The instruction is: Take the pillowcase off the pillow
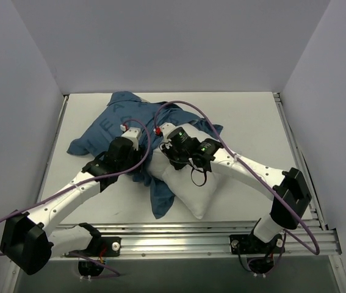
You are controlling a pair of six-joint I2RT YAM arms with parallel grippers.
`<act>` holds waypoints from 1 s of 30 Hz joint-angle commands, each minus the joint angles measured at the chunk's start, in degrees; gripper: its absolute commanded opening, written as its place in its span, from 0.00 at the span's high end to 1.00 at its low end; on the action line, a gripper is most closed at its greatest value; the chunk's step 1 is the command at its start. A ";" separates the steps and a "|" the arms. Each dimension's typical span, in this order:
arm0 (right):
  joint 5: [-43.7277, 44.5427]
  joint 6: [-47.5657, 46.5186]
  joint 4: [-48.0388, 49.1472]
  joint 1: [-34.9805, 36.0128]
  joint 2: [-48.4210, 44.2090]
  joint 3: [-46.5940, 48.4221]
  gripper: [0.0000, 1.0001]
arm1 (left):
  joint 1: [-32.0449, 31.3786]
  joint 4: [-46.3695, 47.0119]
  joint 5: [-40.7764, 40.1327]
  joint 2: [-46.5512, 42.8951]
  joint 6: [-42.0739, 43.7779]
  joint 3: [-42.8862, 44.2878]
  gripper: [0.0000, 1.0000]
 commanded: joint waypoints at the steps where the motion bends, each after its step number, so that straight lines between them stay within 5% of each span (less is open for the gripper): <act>1: -2.58 1.71 -1.03 -0.05 -4.75 -1.13 1.00 | 0.05 4.38 -4.74 0.38 1.55 1.49 0.57; 4: -2.75 1.18 -2.61 -1.01 -7.74 -1.75 1.00 | 0.49 2.55 -12.46 0.82 -0.36 2.28 0.97; 8: -3.98 0.57 -7.25 -3.21 -12.92 -2.54 1.00 | 5.30 -2.12 -21.87 1.88 -6.17 4.66 0.98; 17: -14.35 -2.15 -16.92 -13.57 -28.83 -2.02 1.00 | 15.60 0.77 -27.95 4.77 -11.01 5.18 0.98; 30: -30.98 -0.41 -18.09 -14.29 -31.75 -11.41 1.00 | 20.44 2.10 -13.21 21.48 -10.50 14.76 0.96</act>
